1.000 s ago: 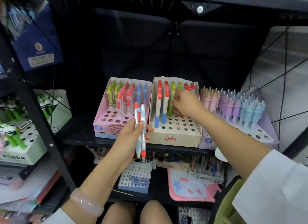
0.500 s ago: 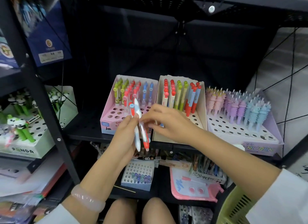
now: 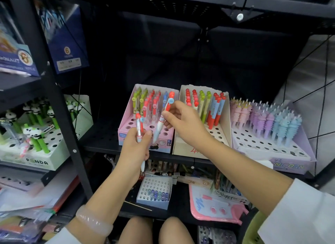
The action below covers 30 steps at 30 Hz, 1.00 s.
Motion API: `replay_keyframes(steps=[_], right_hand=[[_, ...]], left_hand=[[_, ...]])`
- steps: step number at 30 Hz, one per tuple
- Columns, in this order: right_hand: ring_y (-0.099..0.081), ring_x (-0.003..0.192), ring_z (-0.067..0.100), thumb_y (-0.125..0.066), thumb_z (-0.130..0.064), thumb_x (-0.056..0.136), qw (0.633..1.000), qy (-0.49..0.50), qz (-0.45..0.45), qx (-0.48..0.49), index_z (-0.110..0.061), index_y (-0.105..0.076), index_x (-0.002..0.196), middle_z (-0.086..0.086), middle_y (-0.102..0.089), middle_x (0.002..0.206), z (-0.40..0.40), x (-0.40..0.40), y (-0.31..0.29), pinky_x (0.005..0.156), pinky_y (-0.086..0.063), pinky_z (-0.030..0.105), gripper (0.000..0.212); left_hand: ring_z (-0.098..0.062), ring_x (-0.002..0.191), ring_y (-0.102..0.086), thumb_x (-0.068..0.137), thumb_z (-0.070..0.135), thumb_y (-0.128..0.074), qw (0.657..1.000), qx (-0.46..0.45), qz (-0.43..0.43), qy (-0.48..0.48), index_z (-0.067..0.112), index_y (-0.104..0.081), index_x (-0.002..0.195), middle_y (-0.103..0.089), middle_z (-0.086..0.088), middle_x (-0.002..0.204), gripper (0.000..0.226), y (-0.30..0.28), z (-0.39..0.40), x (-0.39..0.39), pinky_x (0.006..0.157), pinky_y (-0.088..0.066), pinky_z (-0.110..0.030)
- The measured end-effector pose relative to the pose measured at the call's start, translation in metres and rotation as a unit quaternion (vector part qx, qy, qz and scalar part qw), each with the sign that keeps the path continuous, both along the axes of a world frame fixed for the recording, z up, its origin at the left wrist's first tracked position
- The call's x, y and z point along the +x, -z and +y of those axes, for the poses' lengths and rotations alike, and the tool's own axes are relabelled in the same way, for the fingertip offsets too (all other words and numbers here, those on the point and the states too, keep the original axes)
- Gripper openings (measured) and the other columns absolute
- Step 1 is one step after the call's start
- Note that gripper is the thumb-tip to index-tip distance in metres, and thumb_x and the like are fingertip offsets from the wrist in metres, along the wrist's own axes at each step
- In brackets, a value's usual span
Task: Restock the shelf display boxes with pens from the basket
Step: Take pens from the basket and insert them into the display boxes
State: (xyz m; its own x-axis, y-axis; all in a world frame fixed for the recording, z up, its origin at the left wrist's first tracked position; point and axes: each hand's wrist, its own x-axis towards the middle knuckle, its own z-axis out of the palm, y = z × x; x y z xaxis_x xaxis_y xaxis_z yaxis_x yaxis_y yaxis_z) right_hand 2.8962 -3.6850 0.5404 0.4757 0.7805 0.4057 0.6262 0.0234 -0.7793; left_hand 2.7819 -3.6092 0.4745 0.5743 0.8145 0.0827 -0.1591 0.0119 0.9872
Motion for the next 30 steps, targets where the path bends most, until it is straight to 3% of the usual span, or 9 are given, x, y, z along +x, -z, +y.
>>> replay_keyframes(steps=[5,8,14,18,20,23,27,30], right_hand=[[-0.059,0.054,0.001,-0.057,-0.014,0.092,0.996,-0.024,0.088,-0.02,-0.005,-0.058,0.095,0.001,-0.062,0.074,0.016,-0.007,0.003,0.058,-0.051,0.014,0.009],[-0.061,0.057,0.001,-0.056,-0.023,0.092,0.991,-0.022,0.131,0.011,-0.006,-0.058,0.107,-0.001,-0.064,0.074,0.025,-0.011,0.0,0.057,-0.05,0.014,0.022],[-0.06,0.057,0.003,-0.051,-0.023,0.095,0.992,-0.003,0.118,0.036,-0.009,-0.061,0.094,-0.001,-0.064,0.072,0.044,-0.015,-0.015,0.056,-0.051,0.016,0.016],[-0.062,0.068,0.007,-0.054,-0.027,0.093,0.991,0.101,0.01,0.085,-0.015,-0.057,0.092,-0.003,-0.065,0.077,0.057,-0.004,-0.036,0.064,-0.051,0.017,0.012],[-0.059,0.065,0.004,-0.056,-0.028,0.092,0.985,0.137,-0.085,0.067,-0.016,-0.056,0.088,-0.008,-0.061,0.071,0.062,0.002,-0.04,0.057,-0.045,0.01,0.012],[-0.054,0.059,0.004,-0.055,-0.028,0.091,0.968,0.166,-0.186,0.009,-0.016,-0.054,0.083,-0.01,-0.057,0.065,0.065,0.006,-0.033,0.052,-0.043,0.011,0.015],[-0.061,0.069,0.016,-0.054,-0.026,0.092,0.967,0.161,-0.194,-0.044,-0.011,-0.055,0.09,0.003,-0.064,0.074,0.065,0.009,-0.015,0.063,-0.049,0.028,0.015],[-0.059,0.068,0.017,-0.053,-0.028,0.094,0.962,0.163,-0.186,-0.115,-0.007,-0.057,0.095,0.004,-0.063,0.072,0.064,0.013,-0.005,0.062,-0.046,0.027,0.022]], left_hand=[[-0.004,0.036,-0.03,0.092,0.023,-0.057,1.0,0.003,-0.007,0.016,0.017,-0.061,0.088,-0.045,0.012,0.041,0.008,-0.003,0.01,-0.012,0.034,-0.027,-0.016],[-0.004,0.036,-0.029,0.09,0.019,-0.059,1.0,-0.008,-0.013,0.005,0.017,-0.062,0.083,-0.047,0.013,0.042,0.007,-0.001,0.019,-0.02,0.033,-0.026,-0.015],[-0.006,0.041,-0.032,0.093,0.024,-0.054,0.999,-0.017,-0.036,-0.003,0.019,-0.06,0.086,-0.042,0.003,0.052,0.011,0.001,0.03,-0.033,0.039,-0.032,-0.017],[-0.006,0.042,-0.04,0.099,0.027,-0.04,0.994,-0.077,-0.077,-0.02,0.012,-0.054,0.099,-0.061,-0.006,0.082,0.02,0.0,0.038,-0.038,0.042,-0.037,-0.019],[-0.006,0.037,-0.039,0.1,0.018,-0.036,0.982,-0.147,-0.118,-0.024,0.007,-0.049,0.1,-0.062,-0.011,0.082,0.017,-0.002,0.042,-0.037,0.037,-0.035,-0.018],[-0.007,0.035,-0.036,0.1,0.011,-0.03,0.976,-0.176,-0.128,-0.022,0.01,-0.046,0.086,-0.06,-0.013,0.073,0.021,-0.003,0.046,-0.037,0.035,-0.031,-0.016],[-0.007,0.039,-0.036,0.099,0.012,-0.029,0.981,-0.152,-0.116,-0.019,0.01,-0.043,0.081,-0.063,-0.009,0.07,0.024,0.003,0.047,-0.036,0.037,-0.032,-0.018],[-0.006,0.045,-0.044,0.1,0.015,-0.034,0.988,-0.106,-0.11,-0.014,0.012,-0.049,0.088,-0.065,-0.006,0.077,0.02,0.01,0.047,-0.037,0.042,-0.038,-0.018]])
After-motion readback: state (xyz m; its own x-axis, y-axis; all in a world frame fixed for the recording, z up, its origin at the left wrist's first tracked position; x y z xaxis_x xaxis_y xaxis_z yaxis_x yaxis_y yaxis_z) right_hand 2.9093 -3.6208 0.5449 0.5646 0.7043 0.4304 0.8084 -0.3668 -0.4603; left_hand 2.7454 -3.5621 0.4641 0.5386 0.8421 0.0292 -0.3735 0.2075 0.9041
